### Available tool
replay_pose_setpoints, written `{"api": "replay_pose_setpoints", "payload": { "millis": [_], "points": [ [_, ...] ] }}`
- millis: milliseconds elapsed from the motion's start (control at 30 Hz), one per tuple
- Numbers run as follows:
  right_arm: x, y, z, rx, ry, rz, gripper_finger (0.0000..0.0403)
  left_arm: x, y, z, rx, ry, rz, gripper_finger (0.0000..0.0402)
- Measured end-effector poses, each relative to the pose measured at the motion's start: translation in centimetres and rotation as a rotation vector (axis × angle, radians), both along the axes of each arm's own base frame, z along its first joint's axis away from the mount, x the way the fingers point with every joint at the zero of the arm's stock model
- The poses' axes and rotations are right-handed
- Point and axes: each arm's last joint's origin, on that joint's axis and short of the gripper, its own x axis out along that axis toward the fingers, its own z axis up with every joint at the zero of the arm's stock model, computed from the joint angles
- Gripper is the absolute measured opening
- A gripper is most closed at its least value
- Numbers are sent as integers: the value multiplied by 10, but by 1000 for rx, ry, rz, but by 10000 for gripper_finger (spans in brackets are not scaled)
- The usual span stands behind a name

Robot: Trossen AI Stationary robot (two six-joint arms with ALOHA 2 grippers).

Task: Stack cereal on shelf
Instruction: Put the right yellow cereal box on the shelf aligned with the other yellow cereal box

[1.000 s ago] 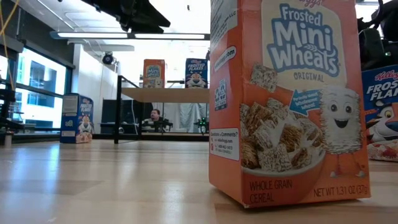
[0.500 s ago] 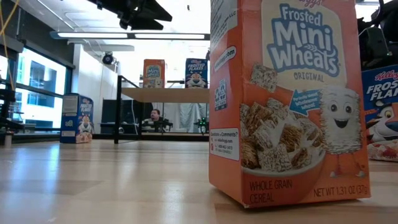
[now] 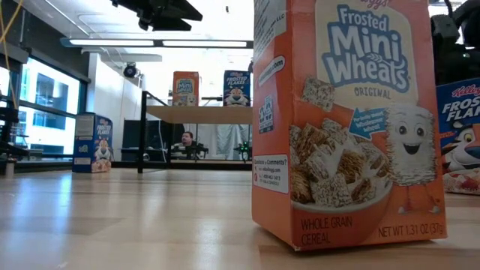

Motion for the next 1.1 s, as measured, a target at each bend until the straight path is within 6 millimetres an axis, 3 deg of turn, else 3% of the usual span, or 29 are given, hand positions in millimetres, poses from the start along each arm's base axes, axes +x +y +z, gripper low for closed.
{"api": "replay_pose_setpoints", "payload": {
  "millis": [200, 400, 567, 733, 900, 1100],
  "points": [
    [-1, 0, 12, 95, -119, 6, 335, -14, 1, 8, 21, -15, 49, 330],
    [-6, 1, 54, 1, -214, 25, 335, -25, 1, 13, 21, -13, 50, 330],
    [-2, 1, 89, -21, -172, 15, 335, -29, 1, 12, 21, 4, 50, 330],
    [17, -3, 118, 49, -17, -21, 335, -29, 1, 11, 19, 15, 50, 330],
    [44, -6, 140, 255, 145, -33, 335, -30, 1, 7, 21, 61, 49, 330],
    [84, 4, 162, 356, 290, 47, 334, -31, 1, 4, 20, 87, 44, 330]
  ]
}}
